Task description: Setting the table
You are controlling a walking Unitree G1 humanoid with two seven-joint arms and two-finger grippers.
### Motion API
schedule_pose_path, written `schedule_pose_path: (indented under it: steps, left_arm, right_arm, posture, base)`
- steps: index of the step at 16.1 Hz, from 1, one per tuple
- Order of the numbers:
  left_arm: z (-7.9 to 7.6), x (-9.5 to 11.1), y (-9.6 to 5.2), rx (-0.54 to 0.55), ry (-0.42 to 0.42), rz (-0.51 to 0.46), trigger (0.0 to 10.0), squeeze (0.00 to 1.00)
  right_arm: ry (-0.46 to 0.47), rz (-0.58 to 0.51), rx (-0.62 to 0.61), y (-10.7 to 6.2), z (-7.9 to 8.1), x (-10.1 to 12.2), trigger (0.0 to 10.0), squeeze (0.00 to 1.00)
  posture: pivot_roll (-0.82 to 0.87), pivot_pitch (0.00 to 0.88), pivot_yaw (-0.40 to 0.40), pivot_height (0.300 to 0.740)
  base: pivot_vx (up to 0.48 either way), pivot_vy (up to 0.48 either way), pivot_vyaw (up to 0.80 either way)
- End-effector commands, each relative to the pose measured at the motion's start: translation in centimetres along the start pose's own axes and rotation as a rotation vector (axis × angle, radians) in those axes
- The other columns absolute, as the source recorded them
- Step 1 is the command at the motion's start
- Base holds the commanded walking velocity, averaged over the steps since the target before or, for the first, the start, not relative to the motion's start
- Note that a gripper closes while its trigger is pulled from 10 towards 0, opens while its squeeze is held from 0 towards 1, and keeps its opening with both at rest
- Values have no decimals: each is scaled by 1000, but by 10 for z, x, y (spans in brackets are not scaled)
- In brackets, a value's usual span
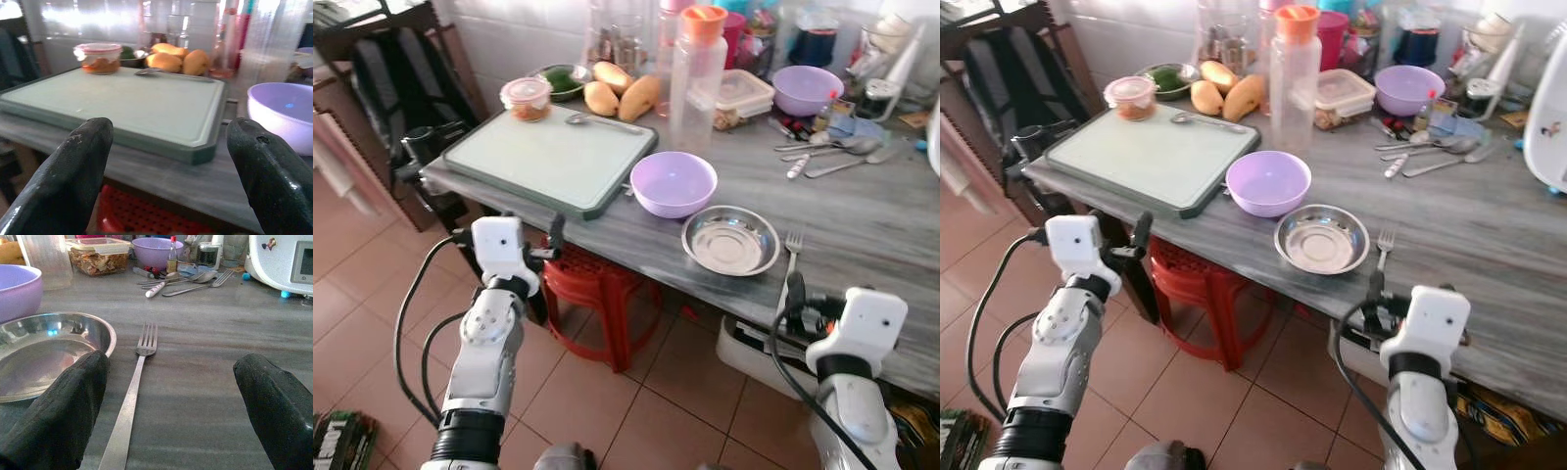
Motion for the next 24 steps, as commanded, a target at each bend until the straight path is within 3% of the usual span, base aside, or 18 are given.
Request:
schedule_pose_path:
  steps: [1, 6, 10, 12, 14, 16, 24]
  left_arm:
    - [0, 3, 0, -9, 3, 2, 10000, 0]
    - [0, 2, -6, -17, 2, 8, 10000, 0]
    - [1, 1, -12, -66, -40, 28, 10000, 0]
    - [-10, -23, -26, -190, -121, 174, 10000, 0]
    - [-21, -39, -39, -286, -122, 273, 10000, 0]
    - [-23, -44, -45, -328, -84, 306, 10000, 0]
    - [-23, -41, -45, -336, -91, 314, 10000, 0]
  right_arm:
    - [23, 37, 19, 2, 5, -9, 10000, 0]
    - [89, 121, 58, 5, 15, -28, 10000, 0]
    - [128, 118, 132, 8, 26, -30, 10000, 0]
    - [157, 114, 187, 9, 34, -29, 10000, 0]
    - [165, 118, 200, 10, 36, -30, 10000, 0]
    - [189, 123, 245, 10, 42, -30, 10000, 0]
    - [256, 145, 304, 5, 55, -31, 10000, 0]
  posture:
    - [-46, 0, 69, 740]
    - [-32, 0, 63, 740]
    - [-28, 0, 63, 740]
    - [-26, 0, 62, 740]
    - [-25, 0, 58, 740]
    - [-25, 0, 57, 740]
    - [-25, 0, 55, 740]
  base:
    - [0, 0, 0]
    - [0, 0, 0]
    - [0, 0, 0]
    - [0, 0, 0]
    - [0, 0, 0]
    - [0, 0, 0]
    - [0, 0, 0]
Point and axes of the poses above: a point about 5 cm out from each wrist's last joint towards the gripper, its own y axis pointing out of the wrist towards the gripper, its own x axis along the axis of the wrist's last joint, z = x × y, the point moved 5 cm from there along y, pointing out of the wrist towards the gripper, and after that the axes turned 14 degrees about -y, right-handed, at the moved point
